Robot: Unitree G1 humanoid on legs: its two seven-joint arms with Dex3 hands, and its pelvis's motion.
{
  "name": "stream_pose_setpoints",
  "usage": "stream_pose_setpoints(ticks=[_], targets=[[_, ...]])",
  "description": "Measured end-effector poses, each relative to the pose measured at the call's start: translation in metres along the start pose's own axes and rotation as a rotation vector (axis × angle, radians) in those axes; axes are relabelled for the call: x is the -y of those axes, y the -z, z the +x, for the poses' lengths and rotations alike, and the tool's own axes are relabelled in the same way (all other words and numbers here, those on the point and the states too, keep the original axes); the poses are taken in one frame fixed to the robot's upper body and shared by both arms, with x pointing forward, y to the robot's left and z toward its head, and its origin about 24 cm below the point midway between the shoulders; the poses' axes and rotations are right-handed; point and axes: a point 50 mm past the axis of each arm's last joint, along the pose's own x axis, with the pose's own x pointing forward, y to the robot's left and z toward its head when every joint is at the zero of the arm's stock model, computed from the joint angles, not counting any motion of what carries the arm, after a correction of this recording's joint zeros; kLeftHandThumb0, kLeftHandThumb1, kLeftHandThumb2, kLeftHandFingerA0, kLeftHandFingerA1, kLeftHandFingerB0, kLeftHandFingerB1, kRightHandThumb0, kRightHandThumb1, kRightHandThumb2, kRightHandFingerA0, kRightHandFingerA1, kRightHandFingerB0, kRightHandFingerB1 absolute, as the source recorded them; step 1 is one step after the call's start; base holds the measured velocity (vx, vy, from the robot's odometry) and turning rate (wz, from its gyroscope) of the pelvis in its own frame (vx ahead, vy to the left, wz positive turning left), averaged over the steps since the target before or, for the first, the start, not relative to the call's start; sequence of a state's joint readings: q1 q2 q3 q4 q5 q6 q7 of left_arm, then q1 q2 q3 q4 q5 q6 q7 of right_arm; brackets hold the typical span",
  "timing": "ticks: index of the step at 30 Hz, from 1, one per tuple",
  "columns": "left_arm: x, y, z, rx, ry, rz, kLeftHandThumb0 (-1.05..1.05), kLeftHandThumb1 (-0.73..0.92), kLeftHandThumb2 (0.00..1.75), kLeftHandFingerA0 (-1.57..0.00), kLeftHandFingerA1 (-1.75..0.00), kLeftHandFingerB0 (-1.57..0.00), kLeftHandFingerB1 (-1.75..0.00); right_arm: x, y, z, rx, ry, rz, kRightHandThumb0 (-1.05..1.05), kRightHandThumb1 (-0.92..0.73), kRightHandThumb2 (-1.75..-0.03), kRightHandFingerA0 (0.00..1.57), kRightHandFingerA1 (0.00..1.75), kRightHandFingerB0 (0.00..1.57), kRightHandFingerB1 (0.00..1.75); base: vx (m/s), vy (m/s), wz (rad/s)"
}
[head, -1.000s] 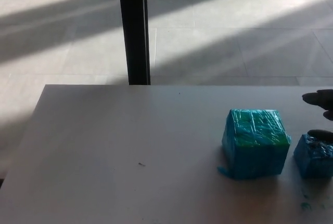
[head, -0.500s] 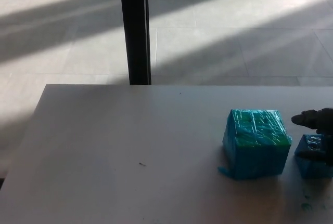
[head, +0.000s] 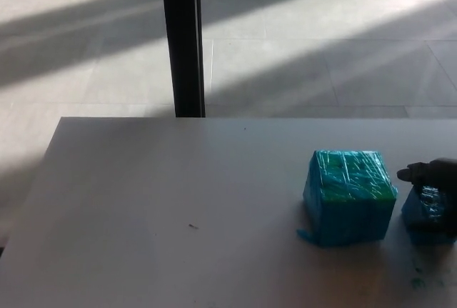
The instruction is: The robot uses its right hand to pick up the small cube kept on the middle on the desk and place it on the bigger cube kept next to it
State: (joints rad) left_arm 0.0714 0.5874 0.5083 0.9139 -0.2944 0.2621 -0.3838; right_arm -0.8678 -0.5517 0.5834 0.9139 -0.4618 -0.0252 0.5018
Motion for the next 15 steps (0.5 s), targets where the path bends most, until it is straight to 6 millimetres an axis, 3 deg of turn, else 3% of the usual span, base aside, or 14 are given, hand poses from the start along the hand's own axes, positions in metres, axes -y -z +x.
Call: stream_pose_setpoints(ticks=[1,2,3,4,6,7,8,9,10,11,13,15], targets=[[0.0000,-0.0001,0.0000,0.000,0.000,0.000,-0.85,0.83,0.65,-0.37,-0.51,-0.26,-0.37,-0.0006,-0.0001,0.0005,-0.005,-0.004,-0.017,-0.75,-0.48,-0.74,0.00,0.03,0.00,0.05,0.00,0.000,0.00],[0.0001,-0.0002,0.0000,0.001,0.000,-0.001,-0.85,0.84,0.65,-0.36,-0.50,-0.25,-0.36,-0.0013,0.0001,0.0009,-0.012,-0.008,-0.036,-0.59,-0.34,-0.63,0.00,0.00,0.05,0.12,0.00,0.000,0.00],[0.0000,-0.0001,0.0000,0.001,0.000,-0.001,-0.85,0.83,0.65,-0.35,-0.48,-0.26,-0.36,-0.0021,0.0003,0.0014,-0.019,-0.011,-0.054,-0.50,-0.32,-0.59,0.00,0.00,0.04,0.11,0.00,0.000,0.00],[0.0000,-0.0001,0.0000,0.001,0.000,-0.001,-0.83,0.85,0.65,-0.34,-0.47,-0.26,-0.35,-0.0027,0.0002,0.0018,-0.024,-0.013,-0.074,-0.20,-0.35,-0.61,0.00,0.00,0.04,0.29,0.00,0.000,0.00],[0.0002,-0.0007,-0.0001,0.003,0.001,0.000,-0.85,0.83,0.67,-0.35,-0.49,-0.25,-0.35,-0.0038,-0.0007,0.0023,-0.032,-0.008,-0.118,-0.18,-0.38,-0.64,0.00,0.00,0.06,0.31,0.00,0.000,0.00],[0.0003,-0.0012,-0.0001,0.005,0.001,0.000,-0.85,0.84,0.65,-0.34,-0.50,-0.25,-0.36,-0.0041,-0.0017,0.0025,-0.034,-0.004,-0.144,-0.13,-0.46,-0.53,0.00,0.00,0.14,0.29,0.00,0.000,0.00],[0.0004,-0.0015,0.0000,0.007,0.002,0.000,-0.82,0.84,0.66,-0.32,-0.49,-0.25,-0.36,-0.0044,-0.0027,0.0027,-0.037,0.003,-0.174,-0.12,-0.48,-0.54,0.00,0.00,0.17,0.30,0.00,0.000,0.00],[0.0004,-0.0015,0.0000,0.007,0.002,0.000,-0.81,0.65,1.01,-0.28,-0.57,-0.20,-0.48,-0.0048,-0.0034,0.0028,-0.039,0.008,-0.198,-0.09,-0.48,-0.56,0.00,0.00,0.20,0.32,0.00,0.000,0.00],[0.0004,-0.0015,0.0000,0.007,0.002,-0.001,-0.88,0.71,0.77,-0.32,-0.53,-0.24,-0.41,-0.0052,-0.0040,0.0029,-0.042,0.013,-0.221,-0.18,-0.52,-0.57,0.00,0.00,0.28,0.33,0.00,0.000,0.00],[0.0004,-0.0016,-0.0001,0.007,0.002,-0.002,-0.82,0.84,0.65,-0.34,-0.49,-0.27,-0.37,-0.0054,-0.0043,0.0030,-0.043,0.016,-0.232,-0.21,-0.48,-0.67,0.00,0.00,0.24,0.40,0.00,0.000,0.00],[0.0005,-0.0020,-0.0001,0.009,0.002,-0.001,-0.83,0.85,0.65,-0.34,-0.48,-0.27,-0.36,-0.0062,-0.0054,0.0031,-0.052,0.029,-0.292,-0.20,-0.54,-0.58,0.00,0.00,0.30,0.34,0.00,0.000,0.00],[0.0007,-0.0026,-0.0002,0.011,0.003,0.001,-0.83,0.84,0.65,-0.36,-0.50,-0.27,-0.37,-0.0067,-0.0062,0.0031,-0.057,0.038,-0.331,-0.20,-0.57,-0.60,0.00,0.00,0.30,0.34,0.00,0.000,0.00]])
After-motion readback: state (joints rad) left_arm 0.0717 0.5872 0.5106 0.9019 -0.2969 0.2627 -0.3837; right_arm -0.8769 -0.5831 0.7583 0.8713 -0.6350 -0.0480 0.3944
